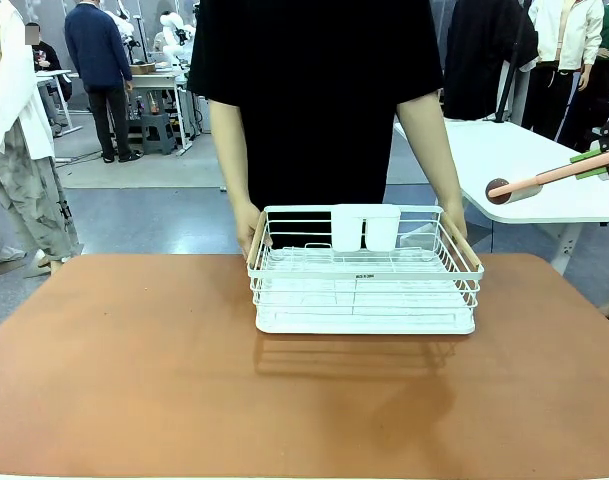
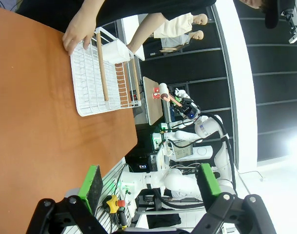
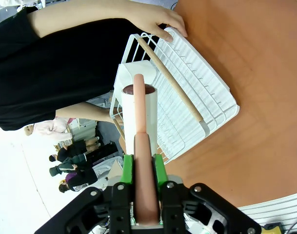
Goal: Clean the table.
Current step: Clean the table with the Lint Roller when the human lifts the Dish drying rack.
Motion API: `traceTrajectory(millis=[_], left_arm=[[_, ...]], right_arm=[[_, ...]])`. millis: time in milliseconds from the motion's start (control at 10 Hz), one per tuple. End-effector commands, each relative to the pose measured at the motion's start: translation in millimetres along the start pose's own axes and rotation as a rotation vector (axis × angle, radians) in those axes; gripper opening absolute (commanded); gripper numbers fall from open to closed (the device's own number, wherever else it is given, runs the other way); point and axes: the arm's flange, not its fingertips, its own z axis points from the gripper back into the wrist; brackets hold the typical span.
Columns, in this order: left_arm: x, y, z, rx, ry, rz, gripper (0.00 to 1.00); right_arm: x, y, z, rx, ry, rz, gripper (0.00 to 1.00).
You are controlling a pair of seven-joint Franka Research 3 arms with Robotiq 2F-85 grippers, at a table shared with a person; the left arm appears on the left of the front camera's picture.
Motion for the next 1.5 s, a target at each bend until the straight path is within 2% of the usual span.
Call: traceTrajectory(millis=[0,1400], left_arm=[[-0.9,-0.6,2.4,0.002,-0.002,-0.002,1.0],[-0.9,-0.6,2.4,0.002,-0.002,-0.002,1.0]], right_arm=[[-0.6,0.9,0.4,0.002,0.0,0.002,0.0],[-0.6,0.9,0.4,0.002,0.0,0.002,0.0]])
